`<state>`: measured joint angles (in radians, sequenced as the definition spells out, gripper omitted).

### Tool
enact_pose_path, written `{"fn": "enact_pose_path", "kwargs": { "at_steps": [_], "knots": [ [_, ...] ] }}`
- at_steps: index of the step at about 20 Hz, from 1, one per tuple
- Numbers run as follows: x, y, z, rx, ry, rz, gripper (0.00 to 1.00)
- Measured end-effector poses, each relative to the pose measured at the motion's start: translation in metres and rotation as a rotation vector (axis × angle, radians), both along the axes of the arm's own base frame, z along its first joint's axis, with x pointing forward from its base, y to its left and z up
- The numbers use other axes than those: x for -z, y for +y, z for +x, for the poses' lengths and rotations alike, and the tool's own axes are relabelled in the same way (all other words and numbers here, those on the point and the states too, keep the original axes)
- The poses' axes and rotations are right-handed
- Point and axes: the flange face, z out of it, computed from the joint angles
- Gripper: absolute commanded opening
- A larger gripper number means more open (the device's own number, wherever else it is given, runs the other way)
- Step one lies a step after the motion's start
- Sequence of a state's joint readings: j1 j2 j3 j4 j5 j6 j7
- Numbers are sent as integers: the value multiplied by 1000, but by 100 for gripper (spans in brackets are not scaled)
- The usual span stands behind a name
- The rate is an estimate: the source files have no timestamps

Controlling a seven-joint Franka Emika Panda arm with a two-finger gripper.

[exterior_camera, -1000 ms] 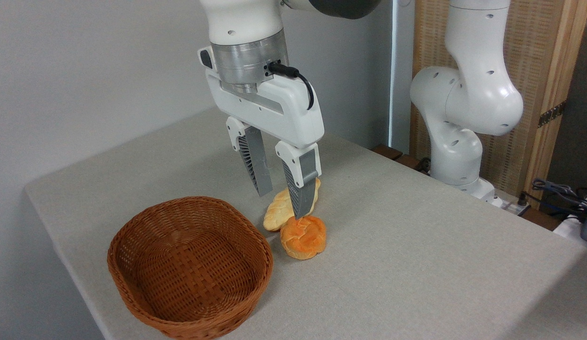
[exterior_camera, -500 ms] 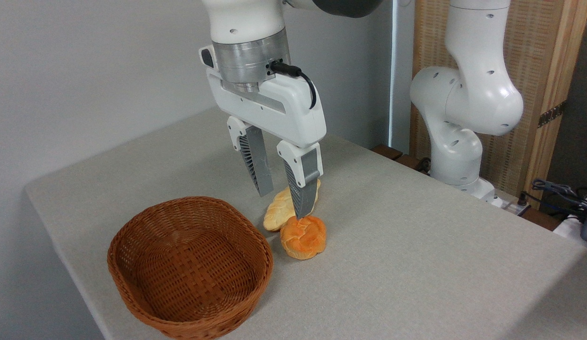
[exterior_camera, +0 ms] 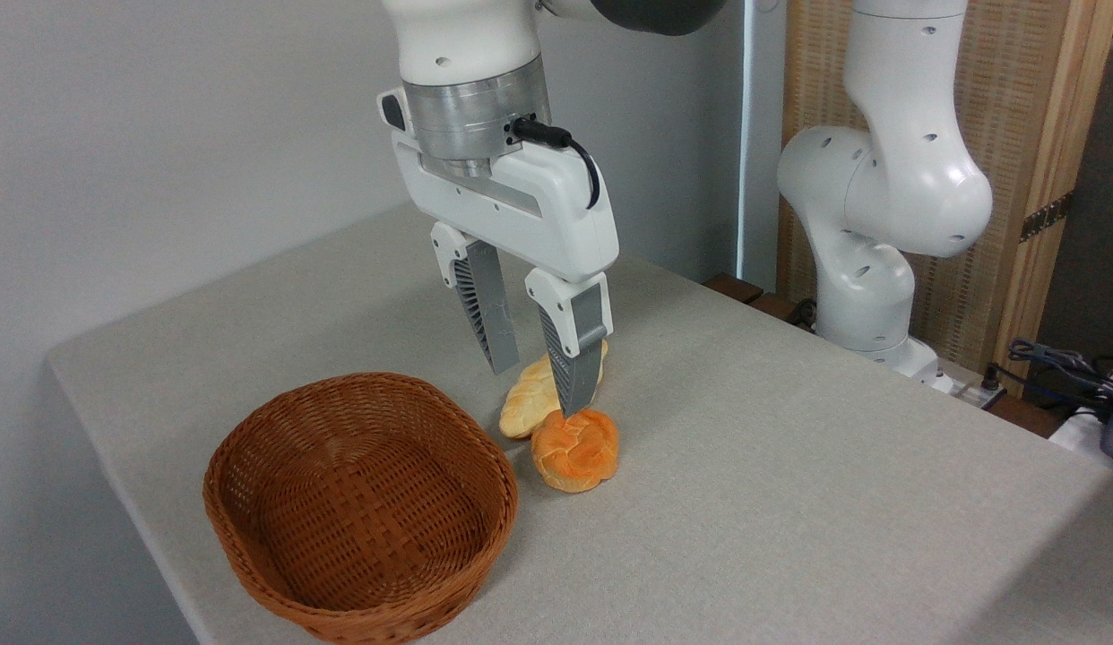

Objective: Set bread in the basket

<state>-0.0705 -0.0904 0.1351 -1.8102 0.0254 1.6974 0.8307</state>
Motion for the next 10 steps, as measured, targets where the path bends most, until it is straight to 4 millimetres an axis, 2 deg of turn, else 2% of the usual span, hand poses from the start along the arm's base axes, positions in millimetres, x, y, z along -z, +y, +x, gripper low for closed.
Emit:
{"fn": "enact_pose_path", "kwargs": {
  "at_steps": [5, 10],
  "knots": [
    [4, 0, 0, 1, 7, 0, 100],
    [16, -1, -2, 17, 29, -2, 100]
  ]
}}
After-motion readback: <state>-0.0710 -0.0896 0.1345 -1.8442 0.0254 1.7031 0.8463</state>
